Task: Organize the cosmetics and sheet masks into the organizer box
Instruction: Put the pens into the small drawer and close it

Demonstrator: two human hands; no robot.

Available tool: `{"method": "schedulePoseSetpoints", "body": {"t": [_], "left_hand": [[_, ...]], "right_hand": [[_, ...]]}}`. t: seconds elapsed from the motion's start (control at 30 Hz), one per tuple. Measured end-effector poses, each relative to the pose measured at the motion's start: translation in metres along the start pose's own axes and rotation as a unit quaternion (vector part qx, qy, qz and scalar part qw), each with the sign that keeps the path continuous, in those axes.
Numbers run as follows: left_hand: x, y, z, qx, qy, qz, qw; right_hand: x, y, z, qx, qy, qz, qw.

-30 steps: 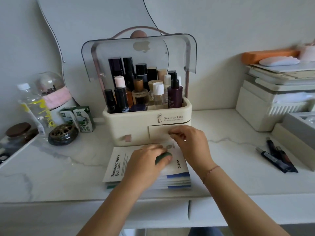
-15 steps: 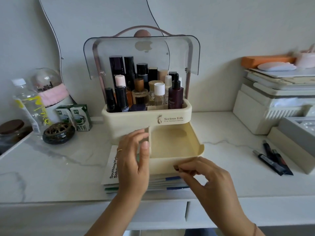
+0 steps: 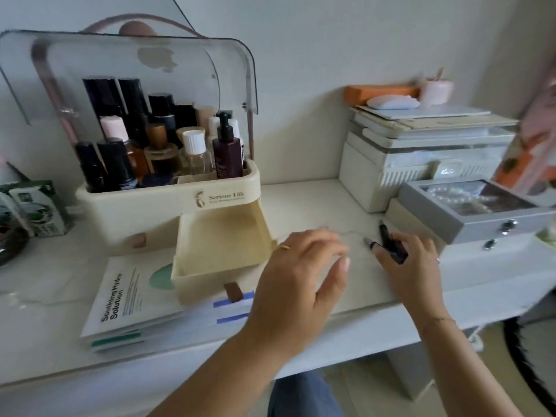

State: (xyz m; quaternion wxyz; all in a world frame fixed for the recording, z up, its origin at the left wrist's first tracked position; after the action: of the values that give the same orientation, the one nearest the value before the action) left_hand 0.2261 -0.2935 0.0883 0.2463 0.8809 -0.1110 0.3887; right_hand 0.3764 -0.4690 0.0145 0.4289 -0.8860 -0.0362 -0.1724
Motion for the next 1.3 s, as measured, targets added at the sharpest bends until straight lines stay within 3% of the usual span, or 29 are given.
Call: {"method": "schedulePoseSetpoints", "body": {"t": [0.1, 0.23, 0.4, 0.53, 0.6, 0.67, 0.73, 0.8, 0.87, 0.93, 1.0, 1.1, 1.3], "left_hand": [[-0.001, 0.0, 0.027, 0.051, -0.061, -0.007, 0.997], [0.001, -0.017, 0.002, 0.132, -0.004, -0.007, 0.991], [-0.004, -0.06, -0.058, 0.239, 0.049, -0.087, 0.966], [-0.015, -0.086, -0.083, 0.214, 0.08, -0.151, 0.962], [-0.023, -0.096, -0.088, 0.14, 0.107, -0.188, 0.966], [-0.032, -0.104, -0.086, 0.043, 0.126, -0.229, 0.964], [-0.042, -0.109, -0.082, -0.028, 0.132, -0.26, 0.956], [-0.049, -0.112, -0.079, -0.069, 0.13, -0.273, 0.951], [-0.055, -0.113, -0.076, -0.093, 0.116, -0.27, 0.951], [-0.061, -0.114, -0.074, -0.104, 0.096, -0.28, 0.949], [-0.064, -0.113, -0.072, -0.115, 0.074, -0.299, 0.944], [-0.07, -0.112, -0.075, -0.088, 0.044, -0.284, 0.954], [-0.08, -0.114, -0.084, -0.059, -0.009, -0.283, 0.957]], "right_hand": [[0.019, 0.002, 0.013, -0.098, -0.034, 0.032, 0.994], [0.038, -0.007, 0.034, -0.218, -0.052, 0.001, 0.975], [0.049, -0.013, 0.052, -0.244, -0.09, -0.094, 0.961], [0.043, -0.019, 0.055, -0.203, -0.102, -0.129, 0.965], [0.04, -0.024, 0.052, -0.198, -0.105, -0.139, 0.965], [0.034, -0.037, 0.047, -0.097, -0.109, -0.14, 0.979], [0.021, -0.066, 0.041, 0.074, -0.11, -0.137, 0.982], [0.006, -0.113, 0.036, 0.221, -0.14, -0.141, 0.955], [-0.011, -0.165, 0.033, 0.265, -0.208, -0.183, 0.924], [-0.025, -0.209, 0.039, 0.171, -0.279, -0.259, 0.909], [-0.037, -0.238, 0.057, 0.007, -0.322, -0.323, 0.89], [-0.055, -0.252, 0.091, -0.154, -0.356, -0.345, 0.855], [-0.068, -0.237, 0.112, -0.168, -0.396, -0.326, 0.842]]}}
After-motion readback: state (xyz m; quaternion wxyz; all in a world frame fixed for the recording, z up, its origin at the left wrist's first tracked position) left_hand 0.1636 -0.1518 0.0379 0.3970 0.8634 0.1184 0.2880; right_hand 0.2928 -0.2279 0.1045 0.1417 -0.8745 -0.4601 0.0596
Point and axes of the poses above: each hand's wrist, its own x-axis towards the middle knuckle, its own z-axis out of the palm, y = z × x, the point moved 4 cm from there along x, towards the middle knuckle, and after that the axes turned 5 degrees about x, right-handed, at the moved point
